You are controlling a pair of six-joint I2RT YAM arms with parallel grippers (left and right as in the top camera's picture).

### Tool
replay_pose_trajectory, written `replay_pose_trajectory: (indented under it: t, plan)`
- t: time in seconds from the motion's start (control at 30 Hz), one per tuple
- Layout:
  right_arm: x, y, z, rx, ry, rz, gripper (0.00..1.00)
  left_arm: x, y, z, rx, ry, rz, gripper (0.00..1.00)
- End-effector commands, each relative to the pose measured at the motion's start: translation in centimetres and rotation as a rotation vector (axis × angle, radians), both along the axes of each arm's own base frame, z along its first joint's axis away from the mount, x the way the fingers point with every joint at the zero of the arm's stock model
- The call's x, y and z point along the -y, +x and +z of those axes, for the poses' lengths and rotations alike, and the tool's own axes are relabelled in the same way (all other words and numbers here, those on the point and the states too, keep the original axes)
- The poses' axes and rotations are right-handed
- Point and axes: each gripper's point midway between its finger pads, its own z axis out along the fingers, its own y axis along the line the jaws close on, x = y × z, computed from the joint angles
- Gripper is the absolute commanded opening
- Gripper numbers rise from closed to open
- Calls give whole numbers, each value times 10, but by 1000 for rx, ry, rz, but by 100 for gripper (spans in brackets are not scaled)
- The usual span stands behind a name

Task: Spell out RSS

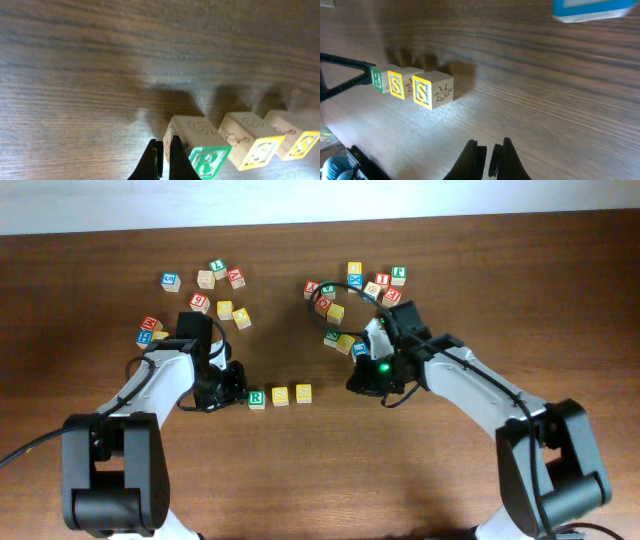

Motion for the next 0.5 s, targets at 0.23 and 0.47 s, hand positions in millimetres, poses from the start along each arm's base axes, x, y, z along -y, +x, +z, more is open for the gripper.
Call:
replay_pose_trajectory:
  t: [0.23,0.47]
  plan:
    - [-28,4,-19,-6,-2,-2,4,12,2,-3,1,5,29,0]
    - [-40,2,-20,17,-6,22,4,23,0,-4,-19,27,70,0]
